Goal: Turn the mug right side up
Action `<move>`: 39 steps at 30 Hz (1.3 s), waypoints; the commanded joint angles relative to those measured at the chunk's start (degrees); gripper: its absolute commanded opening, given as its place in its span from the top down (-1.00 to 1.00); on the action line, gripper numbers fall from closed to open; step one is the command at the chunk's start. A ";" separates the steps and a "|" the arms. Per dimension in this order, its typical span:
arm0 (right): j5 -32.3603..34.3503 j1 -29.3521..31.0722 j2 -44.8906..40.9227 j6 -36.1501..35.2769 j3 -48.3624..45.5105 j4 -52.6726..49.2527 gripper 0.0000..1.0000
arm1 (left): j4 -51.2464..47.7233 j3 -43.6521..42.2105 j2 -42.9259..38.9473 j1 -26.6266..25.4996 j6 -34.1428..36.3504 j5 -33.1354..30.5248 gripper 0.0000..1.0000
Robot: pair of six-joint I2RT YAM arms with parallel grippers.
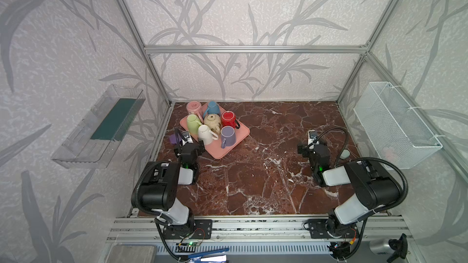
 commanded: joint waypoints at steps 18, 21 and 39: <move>0.97 0.03 0.08 -0.57 -0.32 1.88 -0.98 | -0.39 1.05 -0.28 -0.03 0.56 -0.55 -0.99; 0.98 0.05 0.08 -0.59 -0.28 1.82 -0.98 | -0.39 1.11 -0.32 0.02 0.59 -0.47 -0.99; -1.99 -0.88 -3.72 -0.48 -0.02 -2.02 -0.98 | -2.86 1.17 -2.78 -0.60 -0.65 -4.30 -0.98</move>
